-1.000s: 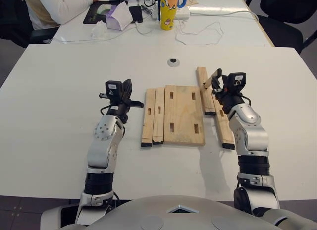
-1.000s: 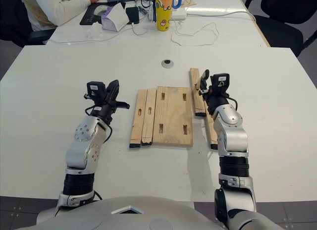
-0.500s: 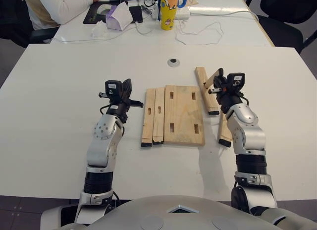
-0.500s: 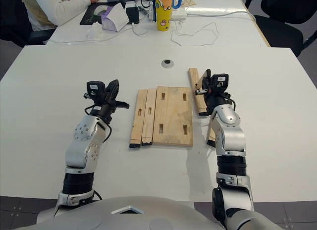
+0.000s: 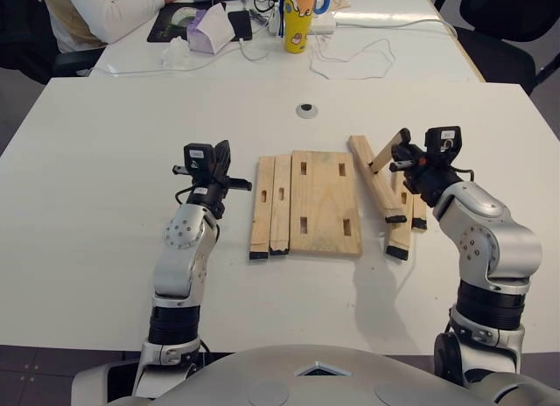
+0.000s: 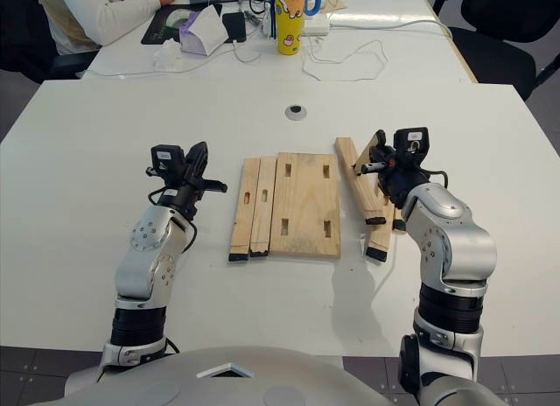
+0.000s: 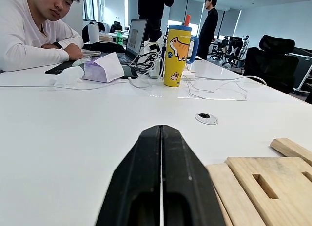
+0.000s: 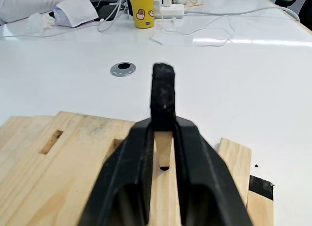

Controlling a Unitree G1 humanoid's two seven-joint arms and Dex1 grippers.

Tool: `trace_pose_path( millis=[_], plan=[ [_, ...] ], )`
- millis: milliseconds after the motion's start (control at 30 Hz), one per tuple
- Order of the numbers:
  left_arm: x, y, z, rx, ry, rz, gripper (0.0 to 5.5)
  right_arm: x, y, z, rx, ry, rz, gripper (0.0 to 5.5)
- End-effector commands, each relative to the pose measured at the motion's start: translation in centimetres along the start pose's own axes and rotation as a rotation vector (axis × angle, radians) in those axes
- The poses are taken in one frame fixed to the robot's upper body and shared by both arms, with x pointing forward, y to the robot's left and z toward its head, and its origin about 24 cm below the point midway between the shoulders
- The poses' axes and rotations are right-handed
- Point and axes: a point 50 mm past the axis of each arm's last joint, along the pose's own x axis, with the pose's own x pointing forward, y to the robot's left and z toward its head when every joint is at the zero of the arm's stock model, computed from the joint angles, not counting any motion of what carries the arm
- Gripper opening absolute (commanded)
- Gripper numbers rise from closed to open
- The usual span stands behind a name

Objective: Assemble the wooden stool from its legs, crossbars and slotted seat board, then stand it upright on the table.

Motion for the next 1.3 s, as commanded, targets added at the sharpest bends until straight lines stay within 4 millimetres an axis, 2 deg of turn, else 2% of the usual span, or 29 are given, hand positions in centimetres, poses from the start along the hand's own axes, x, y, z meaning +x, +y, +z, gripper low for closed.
trace_pose_path(
  millis=[33,300,533,833,1100,1300],
  plan=[
    [-0.3,0.1,0.0,0.006,-0.001,0.011,0.00,-0.3,0.5,-1.3,0.015,0.104,0.019,0.44],
    [-0.1,-0.2,0.0,-0.003,-0.007,0.018,0.00,1.3,0.4,-1.4,-0.046,0.171,0.009,0.44],
    [-0.1,-0.3,0.0,-0.010,-0.012,0.026,0.00,2.7,-0.4,-1.6,-0.051,0.215,0.009,0.44],
    [-0.1,-0.5,-0.1,-0.020,-0.015,0.041,0.00,4.7,-0.7,1.0,-0.119,0.193,0.080,0.44],
    [-0.2,-0.5,-0.2,-0.025,-0.018,0.049,0.00,6.8,-1.2,0.2,-0.111,0.313,0.151,0.44],
    [-0.3,-0.5,-0.3,-0.029,-0.019,0.057,0.00,8.0,-1.1,0.6,-0.146,0.333,0.187,0.44]
  ],
)
